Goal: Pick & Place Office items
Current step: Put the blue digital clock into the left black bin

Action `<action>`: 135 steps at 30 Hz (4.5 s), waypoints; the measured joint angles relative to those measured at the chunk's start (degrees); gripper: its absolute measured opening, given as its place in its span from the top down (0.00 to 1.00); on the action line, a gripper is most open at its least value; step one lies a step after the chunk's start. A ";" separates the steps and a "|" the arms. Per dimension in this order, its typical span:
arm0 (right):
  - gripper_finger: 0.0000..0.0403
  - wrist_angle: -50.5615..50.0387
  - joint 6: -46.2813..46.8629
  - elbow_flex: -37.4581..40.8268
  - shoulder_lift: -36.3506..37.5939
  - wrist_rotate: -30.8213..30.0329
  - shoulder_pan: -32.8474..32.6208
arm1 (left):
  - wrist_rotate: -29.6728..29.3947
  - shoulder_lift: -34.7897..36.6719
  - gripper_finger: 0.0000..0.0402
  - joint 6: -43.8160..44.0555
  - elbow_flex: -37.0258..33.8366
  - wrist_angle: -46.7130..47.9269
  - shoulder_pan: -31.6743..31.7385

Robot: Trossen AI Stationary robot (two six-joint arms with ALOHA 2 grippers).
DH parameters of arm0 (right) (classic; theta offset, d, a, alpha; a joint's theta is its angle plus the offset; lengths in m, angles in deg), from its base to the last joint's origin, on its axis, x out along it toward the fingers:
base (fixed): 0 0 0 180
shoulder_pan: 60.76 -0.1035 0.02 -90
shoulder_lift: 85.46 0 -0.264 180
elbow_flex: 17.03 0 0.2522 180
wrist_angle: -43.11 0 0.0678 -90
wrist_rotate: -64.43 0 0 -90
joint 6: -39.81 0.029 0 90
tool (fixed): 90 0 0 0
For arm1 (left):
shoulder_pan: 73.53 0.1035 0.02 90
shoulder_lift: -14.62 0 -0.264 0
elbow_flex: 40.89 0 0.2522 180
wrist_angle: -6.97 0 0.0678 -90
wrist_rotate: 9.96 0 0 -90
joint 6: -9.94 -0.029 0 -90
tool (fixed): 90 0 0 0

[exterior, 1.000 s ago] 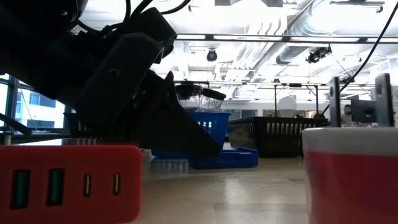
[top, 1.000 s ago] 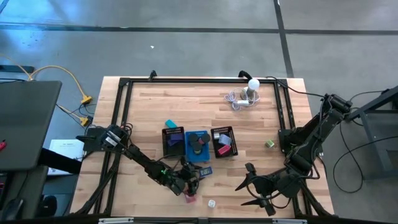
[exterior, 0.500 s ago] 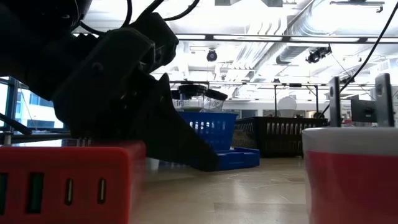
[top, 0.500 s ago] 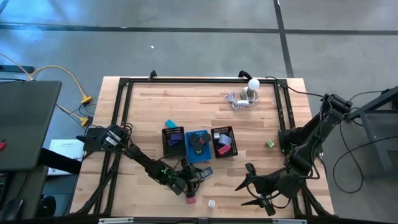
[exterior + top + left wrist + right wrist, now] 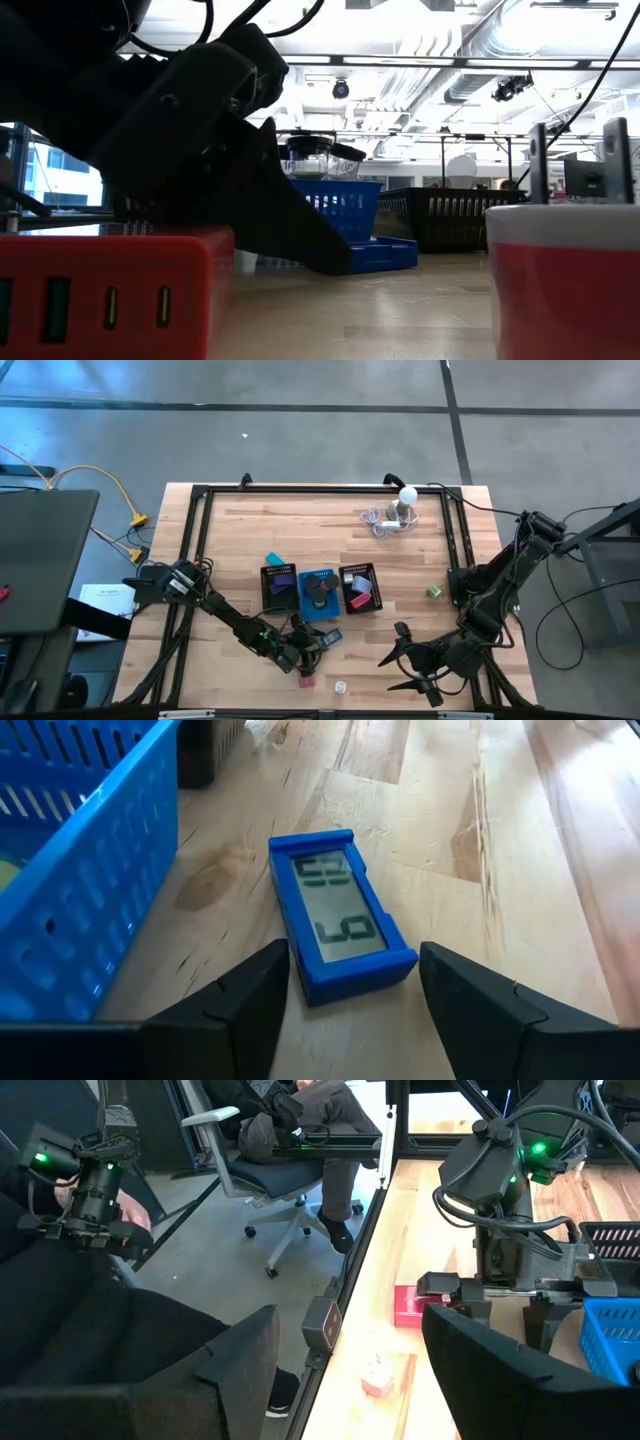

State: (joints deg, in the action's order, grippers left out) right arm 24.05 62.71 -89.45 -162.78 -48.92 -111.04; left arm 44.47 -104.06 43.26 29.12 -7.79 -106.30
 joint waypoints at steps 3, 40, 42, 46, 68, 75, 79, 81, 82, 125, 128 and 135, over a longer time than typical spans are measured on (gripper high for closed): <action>0.41 0.00 0.00 0.00 0.00 -0.01 0.01 | 0.01 0.00 0.51 0.03 0.00 0.18 0.04; 0.41 -0.04 0.02 0.00 0.00 0.00 0.01 | -7.82 1.99 0.63 -6.75 6.43 0.44 -5.82; 0.41 -0.04 0.02 0.00 0.00 0.00 0.02 | -11.06 3.70 0.63 -6.97 6.45 0.62 -6.82; 0.41 -0.11 0.02 0.00 0.00 0.00 0.02 | -19.05 7.43 0.63 -12.18 6.45 1.58 -9.43; 0.41 -0.40 4.35 0.59 -2.23 2.54 0.01 | -54.59 24.34 0.62 -20.81 5.38 4.62 -18.06; 0.41 3.31 4.52 0.61 -6.98 2.47 0.02 | -54.54 28.85 0.62 -27.19 3.10 4.60 -16.76; 0.41 7.36 4.31 0.61 -9.00 2.44 0.02 | -54.48 33.59 0.62 -25.43 -1.46 4.48 -16.93; 0.41 9.15 3.99 0.61 -9.68 2.37 0.02 | -54.46 36.33 0.62 -21.90 -4.92 4.56 -17.71; 0.41 9.96 3.98 0.59 -10.01 2.36 0.02 | -54.56 37.77 0.62 -19.57 -6.78 4.57 -18.19; 0.41 14.14 10.54 0.57 -11.21 -0.69 0.04 | 5.69 43.73 0.62 27.82 -27.02 31.32 5.48; 0.41 14.14 10.56 0.57 -11.21 -0.69 0.02 | 8.41 44.01 0.62 27.80 -27.02 31.18 7.85; 0.41 14.10 10.56 0.57 -11.21 -0.70 0.04 | 9.17 46.58 0.62 24.94 -26.43 31.24 8.66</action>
State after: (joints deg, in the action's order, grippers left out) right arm 38.15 73.27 -88.88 -173.99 -49.62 -111.00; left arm 53.65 -57.48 68.20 2.69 23.45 -97.64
